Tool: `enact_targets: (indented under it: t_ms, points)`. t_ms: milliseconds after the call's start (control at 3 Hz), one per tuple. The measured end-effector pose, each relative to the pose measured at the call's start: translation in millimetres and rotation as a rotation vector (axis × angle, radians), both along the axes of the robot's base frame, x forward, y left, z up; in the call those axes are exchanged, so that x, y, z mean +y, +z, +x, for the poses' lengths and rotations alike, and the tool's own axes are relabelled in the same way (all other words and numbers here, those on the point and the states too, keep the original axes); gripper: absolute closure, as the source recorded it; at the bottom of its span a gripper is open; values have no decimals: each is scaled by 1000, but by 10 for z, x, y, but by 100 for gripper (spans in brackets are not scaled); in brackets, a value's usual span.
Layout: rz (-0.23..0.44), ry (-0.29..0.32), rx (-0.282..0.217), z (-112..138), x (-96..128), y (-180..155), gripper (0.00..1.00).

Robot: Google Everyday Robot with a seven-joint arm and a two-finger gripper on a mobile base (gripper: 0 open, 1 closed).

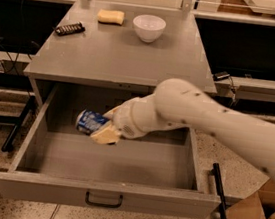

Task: Pick pepsi can from top drawer and place on counter

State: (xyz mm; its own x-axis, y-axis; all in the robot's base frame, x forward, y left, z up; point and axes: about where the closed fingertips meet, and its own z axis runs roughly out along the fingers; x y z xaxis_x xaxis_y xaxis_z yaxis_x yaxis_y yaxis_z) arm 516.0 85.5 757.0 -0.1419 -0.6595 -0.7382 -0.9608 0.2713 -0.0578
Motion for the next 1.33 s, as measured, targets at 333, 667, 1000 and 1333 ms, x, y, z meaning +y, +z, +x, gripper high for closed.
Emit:
enact_targets:
  t_ms: [333,667,1000,1333]
  points:
    - [12,-37,-89,-42,-514,543,100]
    - [8,-47,-96,-43,-594,550,100]
    - [23,-54,-134,74,-571,664,100]
    - [-23,-54,-217,340,-561,1115,100]
